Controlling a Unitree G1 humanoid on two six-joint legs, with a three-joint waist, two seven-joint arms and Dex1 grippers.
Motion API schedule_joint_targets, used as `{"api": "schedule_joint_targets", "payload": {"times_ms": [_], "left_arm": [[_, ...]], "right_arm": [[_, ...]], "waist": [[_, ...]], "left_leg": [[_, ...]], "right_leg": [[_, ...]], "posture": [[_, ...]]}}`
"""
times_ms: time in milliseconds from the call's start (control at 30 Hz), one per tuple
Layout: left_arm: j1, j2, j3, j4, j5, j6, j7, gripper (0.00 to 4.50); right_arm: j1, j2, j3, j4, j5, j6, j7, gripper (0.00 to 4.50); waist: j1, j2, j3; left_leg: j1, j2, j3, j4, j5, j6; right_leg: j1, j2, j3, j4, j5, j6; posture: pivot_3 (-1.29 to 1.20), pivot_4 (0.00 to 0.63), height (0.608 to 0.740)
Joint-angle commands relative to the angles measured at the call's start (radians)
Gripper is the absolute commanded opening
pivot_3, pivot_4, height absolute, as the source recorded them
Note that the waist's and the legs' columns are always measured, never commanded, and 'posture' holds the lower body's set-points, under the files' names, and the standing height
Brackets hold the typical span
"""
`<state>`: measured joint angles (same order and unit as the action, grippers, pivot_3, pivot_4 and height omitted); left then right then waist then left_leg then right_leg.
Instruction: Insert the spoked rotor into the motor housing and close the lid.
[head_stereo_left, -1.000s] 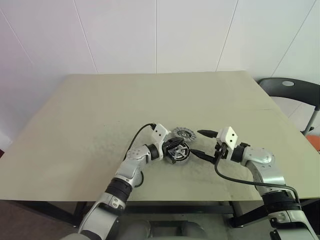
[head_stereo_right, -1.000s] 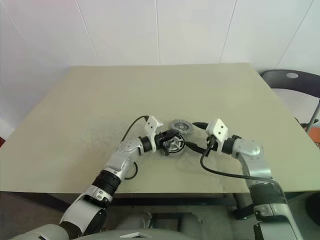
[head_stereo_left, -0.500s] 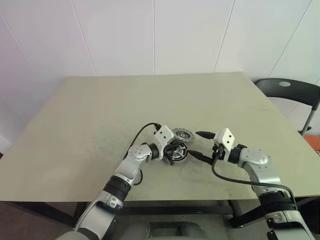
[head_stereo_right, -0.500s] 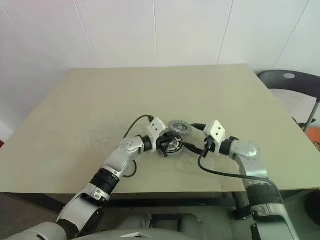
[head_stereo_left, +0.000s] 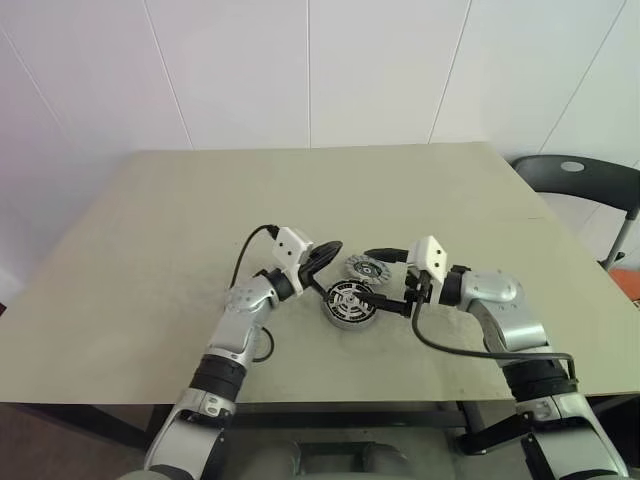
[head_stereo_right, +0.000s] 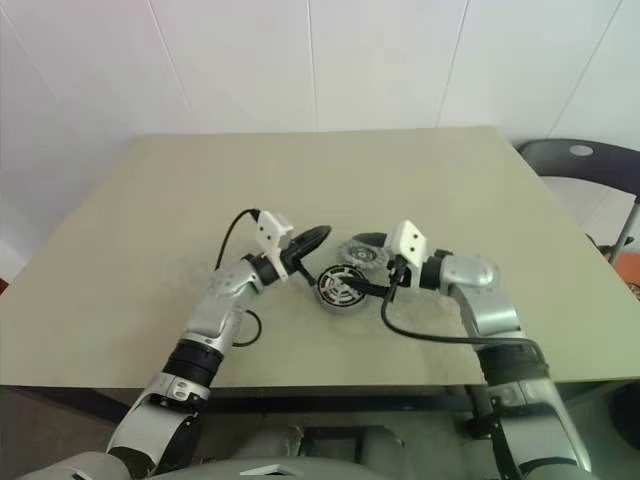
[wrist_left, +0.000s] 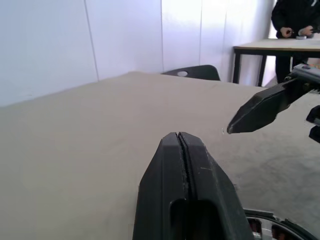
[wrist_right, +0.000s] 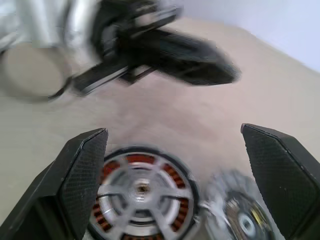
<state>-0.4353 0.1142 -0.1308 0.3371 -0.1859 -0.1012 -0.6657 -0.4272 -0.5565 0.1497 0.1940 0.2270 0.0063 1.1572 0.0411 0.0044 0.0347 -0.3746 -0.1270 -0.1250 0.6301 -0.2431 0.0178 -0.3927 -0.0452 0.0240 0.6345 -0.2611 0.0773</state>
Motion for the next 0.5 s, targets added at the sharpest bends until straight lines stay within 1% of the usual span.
{"api": "schedule_joint_targets", "payload": {"times_ms": [33, 233, 367, 500], "left_arm": [[0.040, 0.056, 0.020, -0.066, -0.004, -0.045, -0.041, 0.03], [0.124, 0.125, 0.043, -0.143, -0.016, -0.048, -0.042, 0.03], [0.167, 0.153, 0.062, -0.178, -0.019, -0.043, -0.035, 0.03], [0.170, 0.171, 0.073, -0.170, -0.007, -0.055, -0.028, 0.03]], "right_arm": [[-0.042, -0.067, 0.082, -0.062, -0.066, -0.030, 0.113, 4.50], [-0.088, -0.170, 0.156, -0.101, -0.098, -0.086, 0.288, 4.50], [-0.129, -0.187, 0.178, -0.077, -0.115, -0.145, 0.344, 4.50], [-0.204, -0.135, 0.178, 0.051, -0.204, -0.282, 0.243, 4.50]], "waist": [[0.000, 0.000, 0.000], [0.002, 0.000, 0.000], [0.000, 0.000, 0.000], [0.000, 0.000, 0.000]], "left_leg": [[0.000, 0.000, 0.000, 0.000, 0.000, 0.000], [0.000, 0.000, 0.000, 0.000, -0.001, -0.001], [0.000, 0.000, 0.000, 0.000, -0.001, -0.002], [0.001, 0.001, 0.001, 0.000, -0.001, -0.002]], "right_leg": [[0.000, 0.000, 0.000, 0.000, 0.000, 0.000], [0.000, 0.000, 0.000, -0.001, 0.000, 0.000], [0.001, 0.000, 0.000, -0.001, 0.000, -0.001], [0.000, 0.000, 0.000, 0.000, 0.000, -0.001]], "posture": [[0.00, 0.000, 0.740], [0.00, 0.000, 0.740], [0.00, 0.000, 0.740], [0.00, 0.000, 0.740]]}}
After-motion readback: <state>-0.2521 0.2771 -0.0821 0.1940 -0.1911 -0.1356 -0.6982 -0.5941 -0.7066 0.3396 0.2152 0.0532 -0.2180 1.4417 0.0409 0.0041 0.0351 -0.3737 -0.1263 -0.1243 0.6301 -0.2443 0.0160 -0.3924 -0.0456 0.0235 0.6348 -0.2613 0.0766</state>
